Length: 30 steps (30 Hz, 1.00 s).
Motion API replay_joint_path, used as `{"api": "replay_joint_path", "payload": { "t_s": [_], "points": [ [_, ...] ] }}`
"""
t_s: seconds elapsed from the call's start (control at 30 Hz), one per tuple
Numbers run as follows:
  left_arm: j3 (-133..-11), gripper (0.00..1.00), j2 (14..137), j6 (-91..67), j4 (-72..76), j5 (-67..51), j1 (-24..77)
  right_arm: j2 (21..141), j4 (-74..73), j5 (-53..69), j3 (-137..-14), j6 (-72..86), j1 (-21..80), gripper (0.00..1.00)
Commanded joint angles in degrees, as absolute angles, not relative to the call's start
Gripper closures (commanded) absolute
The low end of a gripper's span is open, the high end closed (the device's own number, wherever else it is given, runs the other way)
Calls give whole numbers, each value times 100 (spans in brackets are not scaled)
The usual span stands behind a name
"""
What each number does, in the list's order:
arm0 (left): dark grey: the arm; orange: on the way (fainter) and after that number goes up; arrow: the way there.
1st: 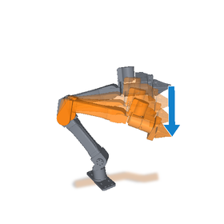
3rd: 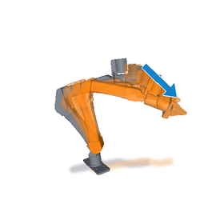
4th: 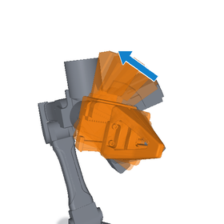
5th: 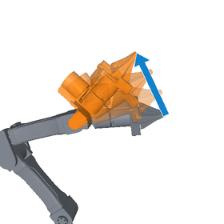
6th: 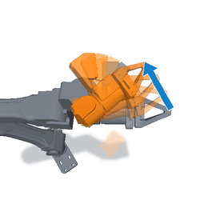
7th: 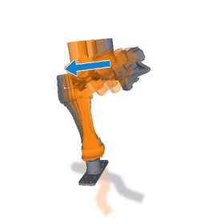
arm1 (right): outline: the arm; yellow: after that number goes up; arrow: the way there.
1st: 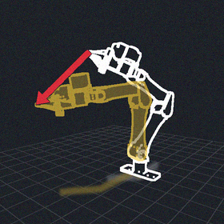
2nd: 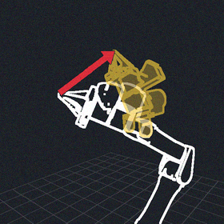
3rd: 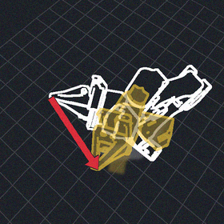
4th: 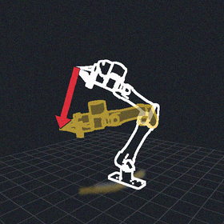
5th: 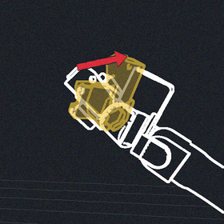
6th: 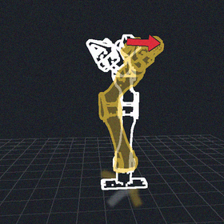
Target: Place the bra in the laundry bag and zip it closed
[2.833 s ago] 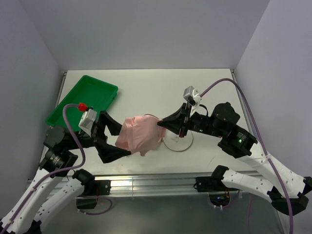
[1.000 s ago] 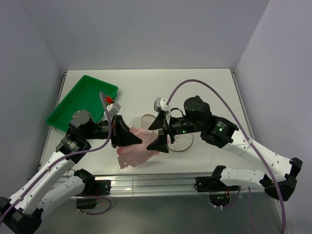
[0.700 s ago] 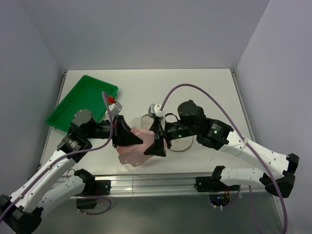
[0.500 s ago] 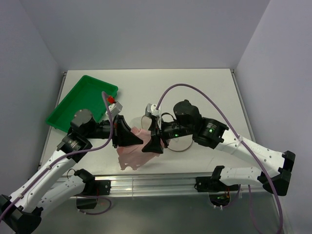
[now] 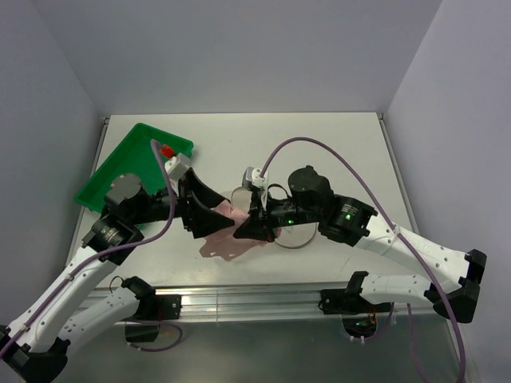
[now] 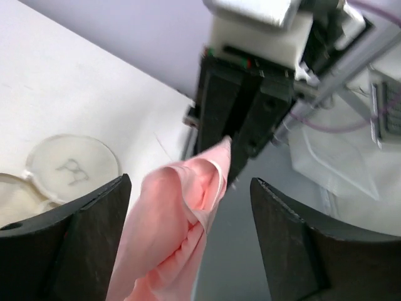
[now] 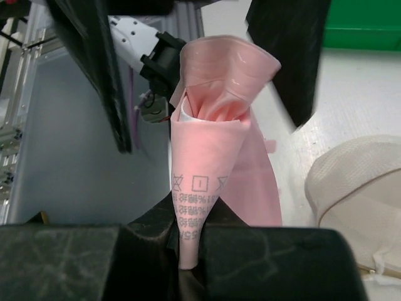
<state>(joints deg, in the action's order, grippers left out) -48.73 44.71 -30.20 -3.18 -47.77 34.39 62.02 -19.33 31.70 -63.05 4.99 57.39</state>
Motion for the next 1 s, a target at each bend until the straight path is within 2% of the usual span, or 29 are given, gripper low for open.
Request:
{"api": "replay_joint_path", "payload": {
  "t_s": [0.0, 0.07, 0.2, 0.27, 0.4, 0.43, 0.53, 0.63, 0.83, 0.97],
  "points": [
    [-5422, 15, 4281, -2883, -711, -3509, 3454, 5898, -1740, 2752, -6319, 624, 5722, 100],
    [-5554, 7, 4193, -2944, -896, -2867, 3454, 5810, -1714, 2489, -6319, 729, 5678, 100],
    [-5652, 6, 4078, -3120, -1283, -1830, 3454, 5459, -1644, 1979, -6284, 1019, 5441, 100],
    [-5520, 10, 4008, -3277, -1423, -1252, 3454, 5196, -1617, 1646, -6240, 1239, 5300, 100],
    [-4993, 18, 4025, -3524, -1354, -932, 3454, 4800, -1626, 443, -6117, 1459, 5230, 100],
    [-4749, 24, 4104, -3577, -1275, -958, 3454, 4729, -1643, 283, -6082, 1520, 5221, 100],
    [-4230, 34, 4305, -3954, -652, -1300, 3463, 4509, -1626, -182, -5951, 1617, 5186, 100],
    [-3904, 38, 4666, -4306, -53, -1512, 3480, 4298, -1538, -490, -5801, 1678, 5159, 100],
    [-3955, 36, 5552, -4140, 202, -328, 3805, 4026, -1529, -800, -5476, 1766, 5133, 100],
    [-4113, 33, 6063, -3999, 290, -158, 3955, 4016, -1389, -844, -5239, 1854, 5115, 100]
  ]
}}
